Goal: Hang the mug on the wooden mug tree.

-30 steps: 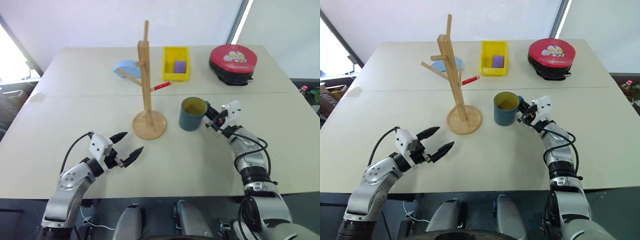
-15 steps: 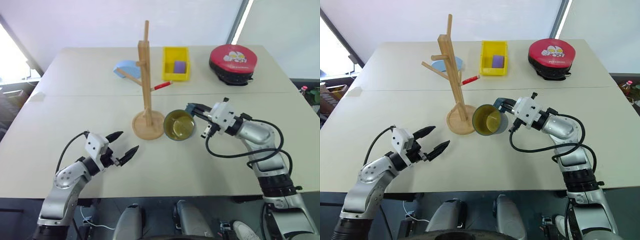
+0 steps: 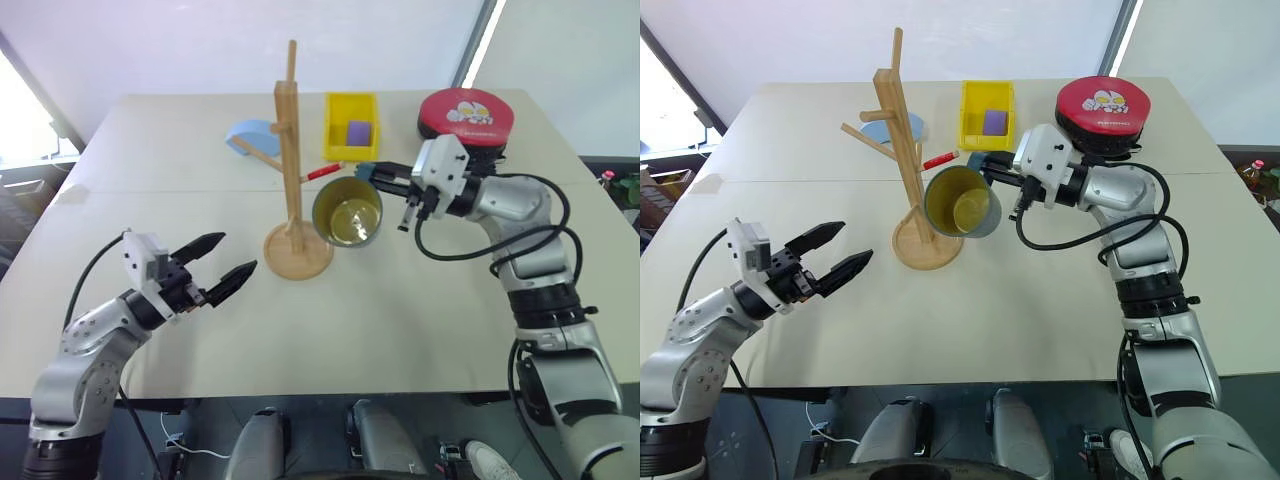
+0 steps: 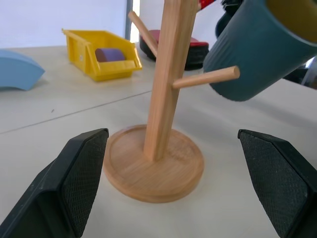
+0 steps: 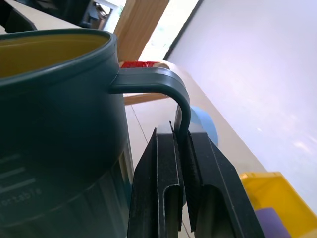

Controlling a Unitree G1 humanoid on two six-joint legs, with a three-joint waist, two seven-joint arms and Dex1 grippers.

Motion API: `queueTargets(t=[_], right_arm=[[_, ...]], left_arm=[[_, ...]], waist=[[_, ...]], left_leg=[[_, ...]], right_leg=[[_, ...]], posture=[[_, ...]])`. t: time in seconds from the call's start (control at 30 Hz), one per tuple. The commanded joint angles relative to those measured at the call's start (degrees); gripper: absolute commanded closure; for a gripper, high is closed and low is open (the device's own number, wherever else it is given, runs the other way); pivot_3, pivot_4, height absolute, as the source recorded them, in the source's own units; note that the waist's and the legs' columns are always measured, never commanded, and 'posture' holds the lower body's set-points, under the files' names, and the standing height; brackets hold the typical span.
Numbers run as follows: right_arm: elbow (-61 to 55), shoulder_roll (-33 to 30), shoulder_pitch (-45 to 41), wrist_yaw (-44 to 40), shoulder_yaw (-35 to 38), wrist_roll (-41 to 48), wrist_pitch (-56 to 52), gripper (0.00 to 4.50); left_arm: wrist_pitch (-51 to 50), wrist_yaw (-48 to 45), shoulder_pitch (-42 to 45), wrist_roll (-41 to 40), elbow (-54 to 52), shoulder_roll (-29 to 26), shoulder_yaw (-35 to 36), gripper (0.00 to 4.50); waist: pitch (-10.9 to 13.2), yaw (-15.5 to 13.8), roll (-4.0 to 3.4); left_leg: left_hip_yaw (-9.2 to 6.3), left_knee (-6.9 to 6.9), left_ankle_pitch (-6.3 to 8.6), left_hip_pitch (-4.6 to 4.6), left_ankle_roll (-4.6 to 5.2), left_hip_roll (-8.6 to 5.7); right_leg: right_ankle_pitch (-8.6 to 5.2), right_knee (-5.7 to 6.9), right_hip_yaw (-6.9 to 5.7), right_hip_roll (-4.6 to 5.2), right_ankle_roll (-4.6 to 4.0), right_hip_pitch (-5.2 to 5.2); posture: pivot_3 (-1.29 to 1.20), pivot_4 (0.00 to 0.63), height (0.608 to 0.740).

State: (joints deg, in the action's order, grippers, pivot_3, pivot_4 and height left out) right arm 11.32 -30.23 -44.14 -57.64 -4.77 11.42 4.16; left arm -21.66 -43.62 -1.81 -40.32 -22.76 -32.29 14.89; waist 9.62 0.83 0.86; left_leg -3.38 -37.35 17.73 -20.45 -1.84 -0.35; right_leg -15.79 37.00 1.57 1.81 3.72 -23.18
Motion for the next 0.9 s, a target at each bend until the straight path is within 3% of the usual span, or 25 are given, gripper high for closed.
queueTargets(t=[0.03, 0.9], right_arm=[[0.6, 0.4, -3.0, -1.2, 0.0, 0.4, 1.3, 4.46], [7.0, 2.3, -11.7, -3.3, -3.4, -4.0, 0.0, 4.46]], left_arm=[[-0.6, 0.1, -0.4, -1.7, -3.0, -0.8, 1.8, 0.0], [-3.0, 1.7, 4.3, -7.1, -5.6, -2.4, 3.7, 0.0]], waist=[[0.0, -0.1, 0.0], [0.0, 0.2, -0.01]], left_leg=[[0.0, 0.0, 0.0, 0.0, 0.0, 0.0], [0.01, 0.05, 0.0, -0.01, -0.01, -0.02]], right_leg=[[0.0, 0.0, 0.0, 0.01, 0.0, -0.01], [0.01, -0.01, 0.0, 0.04, -0.02, -0.06]], posture=[[0.0, 0.15, 0.74], [0.0, 0.15, 0.74]])
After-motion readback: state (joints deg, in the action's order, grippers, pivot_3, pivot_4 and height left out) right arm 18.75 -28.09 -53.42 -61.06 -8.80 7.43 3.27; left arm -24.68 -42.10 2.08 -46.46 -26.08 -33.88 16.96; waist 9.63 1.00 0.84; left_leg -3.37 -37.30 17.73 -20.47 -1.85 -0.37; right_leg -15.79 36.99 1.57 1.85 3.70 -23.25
